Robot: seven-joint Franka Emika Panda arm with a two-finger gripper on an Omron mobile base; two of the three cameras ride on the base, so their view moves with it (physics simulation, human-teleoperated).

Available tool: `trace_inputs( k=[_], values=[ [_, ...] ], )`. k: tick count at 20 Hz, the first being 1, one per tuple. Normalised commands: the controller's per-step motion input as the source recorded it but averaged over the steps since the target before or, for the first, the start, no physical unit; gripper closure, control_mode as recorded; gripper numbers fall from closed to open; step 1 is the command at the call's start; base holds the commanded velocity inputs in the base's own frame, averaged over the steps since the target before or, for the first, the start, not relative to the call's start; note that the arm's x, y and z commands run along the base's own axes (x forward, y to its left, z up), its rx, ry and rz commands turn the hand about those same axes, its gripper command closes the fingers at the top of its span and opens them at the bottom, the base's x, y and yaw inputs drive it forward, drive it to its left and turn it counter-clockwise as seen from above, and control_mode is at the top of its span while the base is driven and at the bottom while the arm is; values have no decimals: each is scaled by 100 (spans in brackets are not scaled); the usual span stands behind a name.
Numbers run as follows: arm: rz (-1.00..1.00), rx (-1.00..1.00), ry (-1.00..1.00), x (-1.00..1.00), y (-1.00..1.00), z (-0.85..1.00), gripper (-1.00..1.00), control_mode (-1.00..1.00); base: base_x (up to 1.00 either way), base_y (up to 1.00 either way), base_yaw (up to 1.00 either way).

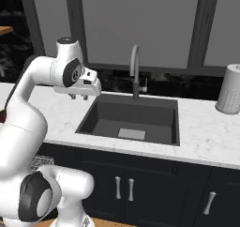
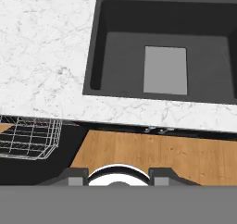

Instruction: Pick up the cup and bowl from the counter, place them in the dishwasher, and close the dishwasher door.

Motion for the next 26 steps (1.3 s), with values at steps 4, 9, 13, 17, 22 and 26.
trace_inputs(
  k=[4,9,13,17,22,26],
  values=[
    [0,-5,-1,-14,50,-8,-100,-100,0,0,0],
    [0,-5,0,-2,92,-42,-100,-100,0,0,0],
    [0,-2,0,0,99,-68,-100,-100,0,0,0],
    [0,0,0,17,92,-81,-100,-100,0,0,0],
    [0,1,0,56,100,-70,-100,-100,0,0,0],
    [-2,7,2,71,93,-10,-100,-100,0,0,0]
  ],
)
